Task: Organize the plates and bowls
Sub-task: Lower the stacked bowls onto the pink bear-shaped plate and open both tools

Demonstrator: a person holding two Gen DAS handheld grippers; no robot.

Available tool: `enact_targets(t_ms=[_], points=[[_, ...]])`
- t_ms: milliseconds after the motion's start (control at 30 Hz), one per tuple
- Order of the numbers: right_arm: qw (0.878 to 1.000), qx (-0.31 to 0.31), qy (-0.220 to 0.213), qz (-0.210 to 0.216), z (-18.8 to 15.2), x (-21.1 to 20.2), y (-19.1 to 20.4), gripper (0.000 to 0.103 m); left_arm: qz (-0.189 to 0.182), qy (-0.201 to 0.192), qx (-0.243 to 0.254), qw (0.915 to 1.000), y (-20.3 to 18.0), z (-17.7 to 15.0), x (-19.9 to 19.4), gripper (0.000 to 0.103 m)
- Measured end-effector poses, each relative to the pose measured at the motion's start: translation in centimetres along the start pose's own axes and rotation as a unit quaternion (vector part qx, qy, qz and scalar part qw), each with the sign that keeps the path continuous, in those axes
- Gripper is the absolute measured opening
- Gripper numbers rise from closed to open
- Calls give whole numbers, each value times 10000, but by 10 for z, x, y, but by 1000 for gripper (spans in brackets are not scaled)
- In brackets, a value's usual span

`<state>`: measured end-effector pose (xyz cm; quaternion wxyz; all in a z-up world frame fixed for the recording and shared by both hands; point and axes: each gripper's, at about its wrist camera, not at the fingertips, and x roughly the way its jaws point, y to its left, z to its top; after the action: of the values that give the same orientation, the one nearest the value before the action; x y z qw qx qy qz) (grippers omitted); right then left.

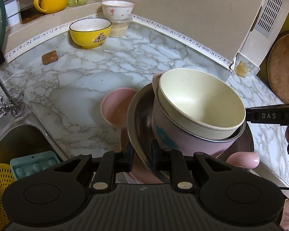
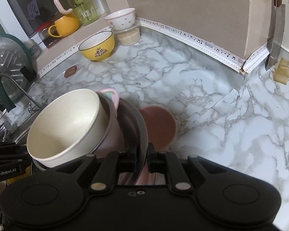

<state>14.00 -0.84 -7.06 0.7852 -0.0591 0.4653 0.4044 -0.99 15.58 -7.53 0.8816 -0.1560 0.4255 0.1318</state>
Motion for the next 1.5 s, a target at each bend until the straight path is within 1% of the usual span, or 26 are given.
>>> enact_targets(t_ms=[133, 333, 533, 567, 667, 733, 800, 867, 933, 967, 1000, 1033, 1100, 1133, 1167, 1233, 1333, 1367, 1400, 1500], points=[[9999, -56, -64, -72, -6, 3, 2, 11, 157, -107, 122, 9997, -4, -4, 4, 17], [9995, -132, -188, -218, -7, 3, 2, 11, 142, -69, 190, 9997, -5, -5, 11, 17], [9993, -129, -170, -310, -9, 3, 5, 13, 127, -4, 161, 9998, -5, -5, 12, 17], [9993, -122, -156, -321, -10, 3, 5, 14, 122, 26, 157, 9998, -4, -4, 13, 17], [9991, -112, -115, -391, -11, 3, 8, 23, 91, 86, 82, 9999, 1, -3, 14, 17], [9989, -65, -112, -451, -12, 3, 7, 23, 73, 82, 86, 9999, 2, -4, 14, 17], [9988, 27, -111, -470, -14, 1, 5, 30, 64, 82, 92, 9999, 2, -4, 13, 17], [9988, 80, -139, -473, -16, -2, 4, 34, 31, 53, 101, 9999, 4, -4, 11, 18], [9985, 87, -203, -503, -17, -7, 4, 39, 22, 37, 81, 10000, 6, -4, 9, 20], [9984, 96, -234, -511, -18, -10, 4, 40, 1, 24, 52, 10000, 7, -3, 7, 24], [9984, 95, -259, -503, -19, -13, 5, 41, -20, -3, 35, 10000, 8, -3, 5, 30], [9983, 80, -289, -491, -20, -17, 6, 43, -12, -38, 28, 10000, 9, -3, 2, 34], [9980, 43, -376, -498, -23, -26, 10, 51, -3, -153, 64, 9999, 10, -4, -5, 54], [9978, 22, -424, -499, -24, -30, 12, 53, 8, -222, 83, 9997, 11, -5, -10, 57], [9976, -1, -491, -498, -26, -36, 14, 58, 24, -289, 103, 9995, 11, -6, -14, 59], [9967, -82, -626, -509, -28, -48, 20, 62, 37, -396, 163, 9991, 12, -7, -23, 59], [9950, -181, -858, -486, -34, -65, 27, 71, 96, -586, 251, 9979, 11, -9, -36, 59], [9942, -217, -934, -480, -37, -71, 29, 74, 106, -652, 286, 9974, 10, -10, -40, 62], [9934, -242, -1009, -481, -39, -76, 32, 78, 111, -733, 320, 9967, 8, -10, -46, 67], [9911, -375, -1168, -523, -47, -87, 41, 86, 55, -910, 376, 9951, 2, -12, -59, 70]])
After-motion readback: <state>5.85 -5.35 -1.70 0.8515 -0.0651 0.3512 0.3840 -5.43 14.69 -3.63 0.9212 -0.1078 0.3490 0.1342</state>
